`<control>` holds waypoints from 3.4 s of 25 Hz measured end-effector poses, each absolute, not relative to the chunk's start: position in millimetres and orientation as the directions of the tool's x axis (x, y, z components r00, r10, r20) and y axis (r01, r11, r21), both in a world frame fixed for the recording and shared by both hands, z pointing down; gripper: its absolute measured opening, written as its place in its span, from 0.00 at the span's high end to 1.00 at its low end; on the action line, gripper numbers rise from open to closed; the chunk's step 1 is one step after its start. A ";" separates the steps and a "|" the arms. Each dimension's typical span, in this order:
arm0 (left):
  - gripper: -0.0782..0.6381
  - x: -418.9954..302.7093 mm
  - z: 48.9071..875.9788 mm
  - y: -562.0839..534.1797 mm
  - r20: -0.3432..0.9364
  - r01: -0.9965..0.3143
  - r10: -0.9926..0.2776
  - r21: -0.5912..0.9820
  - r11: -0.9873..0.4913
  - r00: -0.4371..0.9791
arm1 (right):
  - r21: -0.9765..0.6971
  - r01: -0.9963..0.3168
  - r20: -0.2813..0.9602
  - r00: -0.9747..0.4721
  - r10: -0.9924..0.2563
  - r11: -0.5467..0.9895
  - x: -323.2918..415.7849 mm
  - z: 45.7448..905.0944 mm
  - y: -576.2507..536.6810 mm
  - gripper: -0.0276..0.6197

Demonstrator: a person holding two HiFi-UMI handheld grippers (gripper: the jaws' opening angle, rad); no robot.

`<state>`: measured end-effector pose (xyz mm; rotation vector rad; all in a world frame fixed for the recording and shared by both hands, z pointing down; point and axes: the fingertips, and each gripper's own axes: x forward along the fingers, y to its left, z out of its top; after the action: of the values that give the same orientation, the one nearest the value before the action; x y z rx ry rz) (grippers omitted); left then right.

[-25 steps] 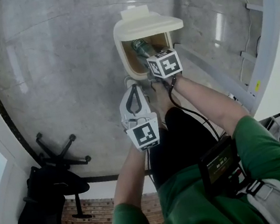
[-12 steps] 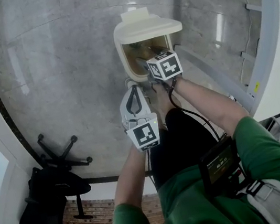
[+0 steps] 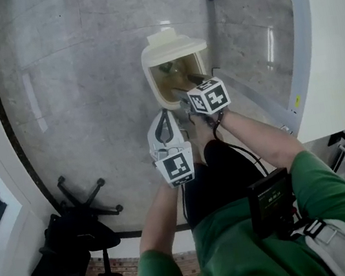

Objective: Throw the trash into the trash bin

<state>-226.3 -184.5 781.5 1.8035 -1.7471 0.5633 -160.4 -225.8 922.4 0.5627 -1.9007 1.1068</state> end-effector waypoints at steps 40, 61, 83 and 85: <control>0.88 -215.9 471.3 -184.9 0.285 -0.993 -0.954 -0.046 -0.112 0.095 | -0.350 -0.618 0.450 -0.770 -0.452 0.704 -127.6 498.9 -207.3 0.82; 0.88 -184.2 360.9 -168.6 0.066 -0.977 -0.979 -0.080 -0.196 0.191 | -0.216 -0.597 0.225 -0.801 -0.555 0.773 -104.1 371.3 -193.7 0.93; 0.88 -166.1 337.2 -170.7 0.038 -0.972 -0.972 -0.015 -0.233 0.232 | -0.184 -0.634 0.173 -0.774 -0.610 0.751 -67.9 346.3 -188.7 0.95; 0.88 -165.1 337.6 -171.0 0.042 -0.971 -0.971 -0.015 -0.238 0.237 | -0.186 -0.634 0.172 -0.773 -0.610 0.751 -68.2 346.1 -188.6 0.95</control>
<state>-165.1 -171.0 337.6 2.4594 -1.9303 0.0666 -68.2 -188.6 346.1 1.0136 -2.8449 0.3577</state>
